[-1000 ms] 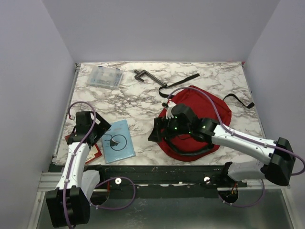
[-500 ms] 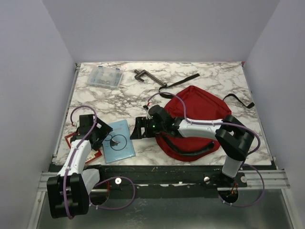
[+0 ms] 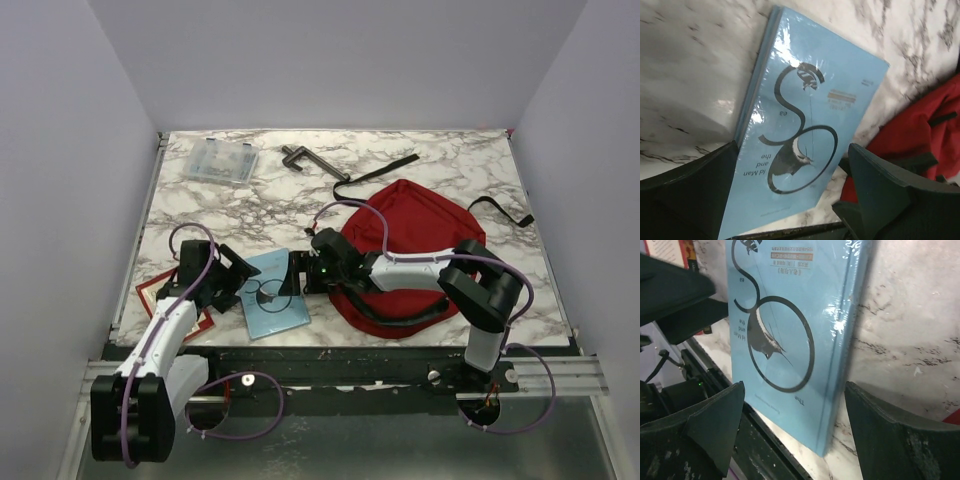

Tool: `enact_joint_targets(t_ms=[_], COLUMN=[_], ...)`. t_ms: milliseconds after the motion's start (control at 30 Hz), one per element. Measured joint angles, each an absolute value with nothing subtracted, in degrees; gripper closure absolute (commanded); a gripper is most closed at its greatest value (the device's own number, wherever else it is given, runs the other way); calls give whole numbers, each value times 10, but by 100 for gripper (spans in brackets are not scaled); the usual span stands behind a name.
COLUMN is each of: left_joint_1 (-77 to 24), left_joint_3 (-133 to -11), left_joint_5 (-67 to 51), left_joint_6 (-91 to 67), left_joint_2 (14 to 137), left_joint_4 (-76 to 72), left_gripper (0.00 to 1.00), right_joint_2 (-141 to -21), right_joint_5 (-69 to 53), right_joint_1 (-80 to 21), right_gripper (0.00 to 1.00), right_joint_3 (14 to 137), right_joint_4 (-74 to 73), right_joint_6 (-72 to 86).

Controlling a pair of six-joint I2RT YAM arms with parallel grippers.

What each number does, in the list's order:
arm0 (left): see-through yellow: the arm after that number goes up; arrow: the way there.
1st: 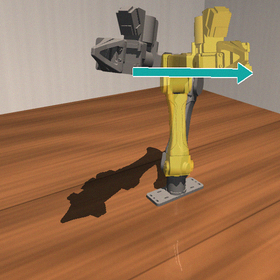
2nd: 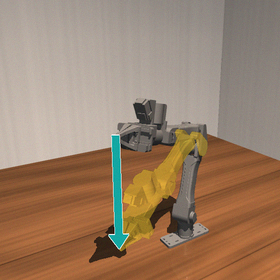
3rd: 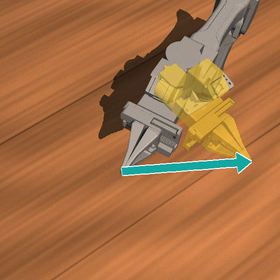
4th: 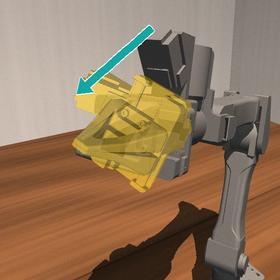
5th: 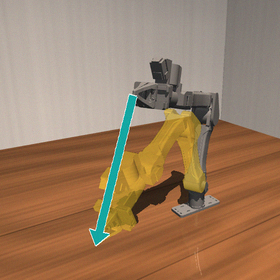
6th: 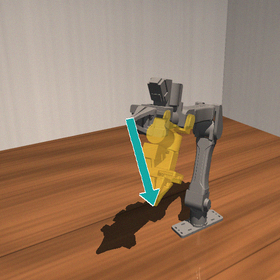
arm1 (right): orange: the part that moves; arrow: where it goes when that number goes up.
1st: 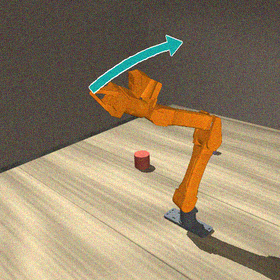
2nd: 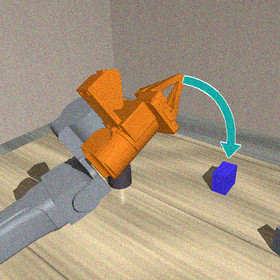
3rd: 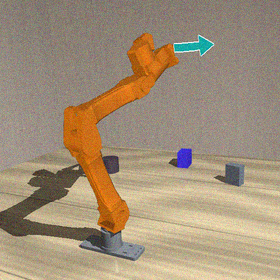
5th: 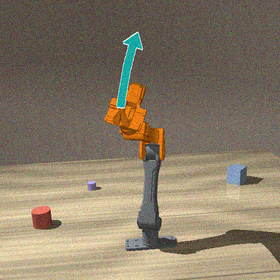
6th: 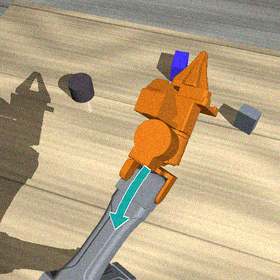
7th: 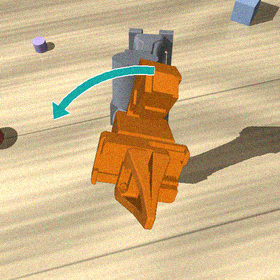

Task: Pack the student bag
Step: Pick up the book from the center of the board.

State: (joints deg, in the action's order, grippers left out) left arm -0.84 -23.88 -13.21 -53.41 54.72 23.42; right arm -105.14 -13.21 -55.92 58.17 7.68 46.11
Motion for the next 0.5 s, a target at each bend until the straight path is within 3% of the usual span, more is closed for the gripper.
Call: enact_joint_targets(t_ms=[500], left_joint_1=[-85], left_joint_3=[-239], left_joint_5=[-163], left_joint_6=[-558], left_joint_2=[450], left_joint_4=[261], left_gripper=[11], right_joint_2=[-1051], right_joint_5=[-83], right_joint_1=[-554], right_gripper=[6], right_joint_3=[573], right_joint_4=[70], right_joint_6=[439])
